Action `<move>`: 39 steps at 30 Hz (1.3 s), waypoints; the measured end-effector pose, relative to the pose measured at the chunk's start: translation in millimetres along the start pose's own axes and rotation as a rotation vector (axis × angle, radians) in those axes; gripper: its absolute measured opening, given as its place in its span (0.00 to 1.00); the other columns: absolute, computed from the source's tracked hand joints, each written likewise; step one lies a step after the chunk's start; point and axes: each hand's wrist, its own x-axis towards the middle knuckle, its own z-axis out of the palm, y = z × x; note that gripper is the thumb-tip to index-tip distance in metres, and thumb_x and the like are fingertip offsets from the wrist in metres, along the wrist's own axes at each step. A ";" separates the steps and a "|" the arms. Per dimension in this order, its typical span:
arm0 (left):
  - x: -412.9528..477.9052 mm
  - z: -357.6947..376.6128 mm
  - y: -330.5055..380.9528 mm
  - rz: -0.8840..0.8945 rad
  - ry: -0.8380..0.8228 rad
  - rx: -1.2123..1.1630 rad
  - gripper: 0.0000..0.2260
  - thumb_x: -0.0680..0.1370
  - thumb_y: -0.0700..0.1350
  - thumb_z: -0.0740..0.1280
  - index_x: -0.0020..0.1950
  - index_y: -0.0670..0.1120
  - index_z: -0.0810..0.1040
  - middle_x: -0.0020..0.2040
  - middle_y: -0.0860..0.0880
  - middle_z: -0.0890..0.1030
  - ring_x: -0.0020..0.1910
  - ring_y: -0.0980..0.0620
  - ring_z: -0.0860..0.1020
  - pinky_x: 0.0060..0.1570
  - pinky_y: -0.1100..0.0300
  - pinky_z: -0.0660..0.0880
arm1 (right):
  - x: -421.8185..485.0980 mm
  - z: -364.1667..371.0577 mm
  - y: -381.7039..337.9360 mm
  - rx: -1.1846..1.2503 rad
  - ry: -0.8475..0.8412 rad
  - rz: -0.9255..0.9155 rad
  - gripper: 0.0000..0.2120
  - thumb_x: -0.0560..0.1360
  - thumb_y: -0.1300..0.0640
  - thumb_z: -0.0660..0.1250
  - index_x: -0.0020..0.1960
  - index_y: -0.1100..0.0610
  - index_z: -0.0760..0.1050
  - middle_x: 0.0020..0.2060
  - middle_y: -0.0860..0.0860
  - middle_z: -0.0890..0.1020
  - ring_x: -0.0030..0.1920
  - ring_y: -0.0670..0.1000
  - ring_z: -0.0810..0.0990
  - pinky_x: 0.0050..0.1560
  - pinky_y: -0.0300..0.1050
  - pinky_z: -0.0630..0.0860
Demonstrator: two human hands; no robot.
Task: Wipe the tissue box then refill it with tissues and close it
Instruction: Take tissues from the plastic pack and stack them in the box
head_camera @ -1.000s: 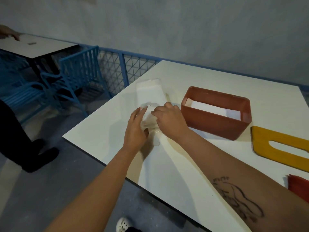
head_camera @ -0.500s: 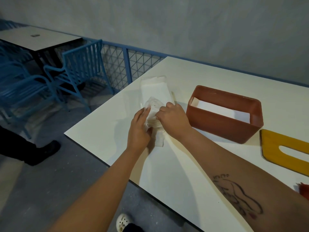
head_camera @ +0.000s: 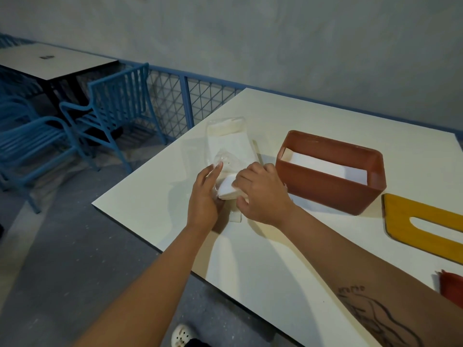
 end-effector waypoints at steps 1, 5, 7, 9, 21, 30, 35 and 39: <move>0.2 3.3 -6.1 -0.025 0.010 0.006 0.34 0.72 0.33 0.64 0.70 0.63 0.62 0.70 0.48 0.67 0.65 0.48 0.70 0.55 0.65 0.71 | 0.5 0.5 -0.3 0.005 -0.040 0.010 0.16 0.63 0.53 0.68 0.50 0.56 0.80 0.45 0.50 0.83 0.47 0.54 0.79 0.46 0.48 0.72; -1.7 3.1 -7.2 -0.085 -0.025 0.036 0.35 0.70 0.28 0.64 0.72 0.54 0.64 0.70 0.47 0.66 0.66 0.50 0.70 0.52 0.64 0.71 | 5.3 10.2 -2.5 -0.094 -0.202 0.024 0.27 0.64 0.56 0.73 0.62 0.58 0.75 0.54 0.55 0.82 0.53 0.56 0.80 0.52 0.52 0.75; -2.3 2.0 -4.0 -0.072 -0.009 0.069 0.34 0.71 0.28 0.64 0.72 0.54 0.65 0.70 0.48 0.66 0.66 0.50 0.70 0.53 0.64 0.71 | 5.9 14.3 -5.4 -0.135 -0.185 0.011 0.23 0.63 0.60 0.75 0.57 0.59 0.78 0.49 0.57 0.83 0.49 0.57 0.82 0.48 0.51 0.77; -2.8 0.8 -3.2 -0.040 -0.007 0.103 0.34 0.71 0.28 0.64 0.71 0.56 0.65 0.70 0.48 0.66 0.65 0.49 0.71 0.53 0.63 0.73 | 3.9 14.8 -8.0 -0.107 -0.141 0.010 0.20 0.62 0.64 0.75 0.54 0.61 0.80 0.46 0.58 0.84 0.46 0.58 0.83 0.43 0.50 0.78; -3.3 -4.0 15.7 -0.065 -0.073 0.187 0.22 0.75 0.38 0.66 0.68 0.52 0.70 0.72 0.52 0.64 0.70 0.48 0.65 0.64 0.61 0.65 | -32.0 -28.9 -22.7 0.037 0.087 0.055 0.14 0.73 0.60 0.56 0.49 0.58 0.80 0.43 0.54 0.84 0.41 0.55 0.82 0.39 0.46 0.77; -13.0 -4.0 23.5 0.033 0.051 0.276 0.19 0.68 0.42 0.76 0.58 0.50 0.79 0.70 0.40 0.67 0.67 0.39 0.66 0.65 0.44 0.65 | -60.9 -66.3 -18.2 0.099 0.312 0.134 0.14 0.70 0.65 0.57 0.53 0.56 0.72 0.47 0.54 0.81 0.46 0.55 0.77 0.43 0.46 0.66; -9.7 -8.5 49.2 0.084 0.077 0.265 0.13 0.66 0.44 0.78 0.49 0.50 0.82 0.68 0.42 0.70 0.66 0.39 0.68 0.61 0.45 0.63 | -75.1 -88.5 -2.5 0.331 0.358 0.242 0.14 0.69 0.66 0.57 0.52 0.60 0.75 0.45 0.55 0.80 0.45 0.54 0.76 0.43 0.51 0.75; -5.1 -10.2 72.0 0.064 0.007 0.234 0.13 0.64 0.48 0.78 0.45 0.47 0.83 0.67 0.45 0.72 0.66 0.41 0.67 0.63 0.49 0.59 | -92.2 -101.4 14.7 0.504 0.408 0.414 0.10 0.73 0.63 0.58 0.53 0.56 0.71 0.44 0.47 0.75 0.45 0.46 0.71 0.45 0.47 0.72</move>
